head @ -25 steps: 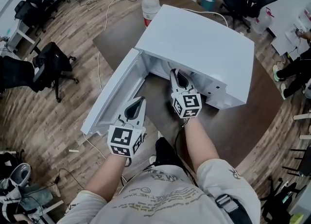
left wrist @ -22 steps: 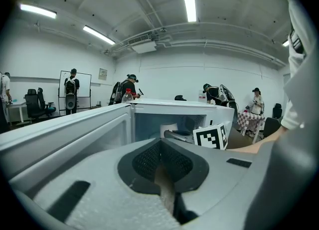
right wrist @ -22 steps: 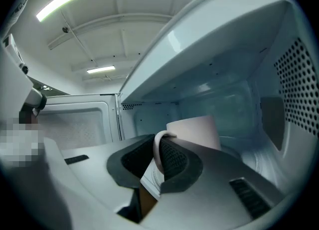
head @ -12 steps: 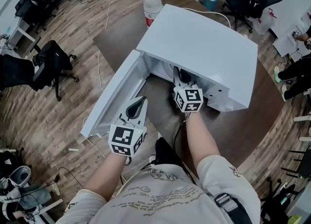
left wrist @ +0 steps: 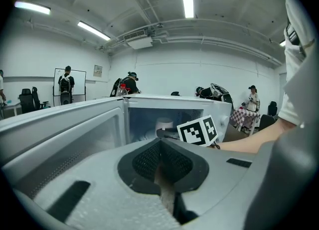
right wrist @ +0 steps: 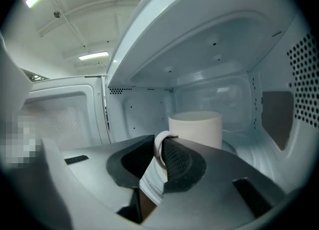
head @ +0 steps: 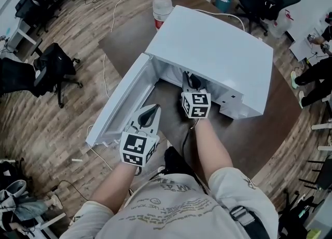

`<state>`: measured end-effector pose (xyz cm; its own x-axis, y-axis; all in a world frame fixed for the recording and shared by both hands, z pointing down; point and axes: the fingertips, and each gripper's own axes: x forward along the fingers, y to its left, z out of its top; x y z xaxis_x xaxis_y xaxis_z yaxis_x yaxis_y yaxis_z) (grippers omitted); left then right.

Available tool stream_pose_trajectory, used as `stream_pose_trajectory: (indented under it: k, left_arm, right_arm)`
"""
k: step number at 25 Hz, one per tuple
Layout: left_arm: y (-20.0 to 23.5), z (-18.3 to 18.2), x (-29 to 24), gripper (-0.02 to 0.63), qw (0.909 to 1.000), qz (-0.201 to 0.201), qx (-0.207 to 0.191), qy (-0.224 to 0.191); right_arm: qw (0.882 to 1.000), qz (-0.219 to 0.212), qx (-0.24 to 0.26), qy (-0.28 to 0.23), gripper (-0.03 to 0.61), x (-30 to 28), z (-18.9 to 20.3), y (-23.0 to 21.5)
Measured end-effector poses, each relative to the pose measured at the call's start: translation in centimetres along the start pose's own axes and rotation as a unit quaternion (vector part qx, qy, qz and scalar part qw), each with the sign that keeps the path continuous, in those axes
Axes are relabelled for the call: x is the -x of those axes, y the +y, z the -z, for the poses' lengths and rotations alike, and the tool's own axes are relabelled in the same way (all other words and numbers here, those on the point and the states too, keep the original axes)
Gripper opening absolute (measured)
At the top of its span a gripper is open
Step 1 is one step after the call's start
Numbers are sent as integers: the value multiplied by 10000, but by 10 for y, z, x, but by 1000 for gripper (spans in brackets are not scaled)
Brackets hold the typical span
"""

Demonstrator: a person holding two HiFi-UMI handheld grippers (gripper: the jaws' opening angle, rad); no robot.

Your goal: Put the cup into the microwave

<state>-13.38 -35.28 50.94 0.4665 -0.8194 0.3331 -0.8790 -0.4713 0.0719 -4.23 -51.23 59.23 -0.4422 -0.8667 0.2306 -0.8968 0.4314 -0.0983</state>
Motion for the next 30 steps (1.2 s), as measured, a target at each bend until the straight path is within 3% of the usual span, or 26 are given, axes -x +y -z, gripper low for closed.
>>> stream_pose_trajectory:
  k: [8, 10, 11, 20, 22, 30]
  left_arm:
    - [-1, 1, 4, 14, 10000, 0, -8, 64]
    - [-1, 2, 6, 14, 10000, 1, 9, 65]
    - [-2, 2, 6, 14, 10000, 3, 20, 57]
    - [-6, -4, 19, 14, 10000, -67, 12, -12]
    - [-7, -7, 24, 14, 9999, -83, 61, -74]
    - [-22, -22, 44, 14, 9992, -58, 97, -383]
  right_arm:
    - [9968, 305, 660, 321, 41, 6, 9, -3]
    - [9963, 327, 729, 324, 77, 10, 10, -3]
    - [9962, 337, 740, 322, 100, 12, 11, -4]
    - [9963, 490, 679, 211, 103, 45, -1, -3]
    - [9971, 512, 556, 117, 48, 57, -7, 0]
    - [9978, 533, 399, 8, 21, 106, -22, 17]
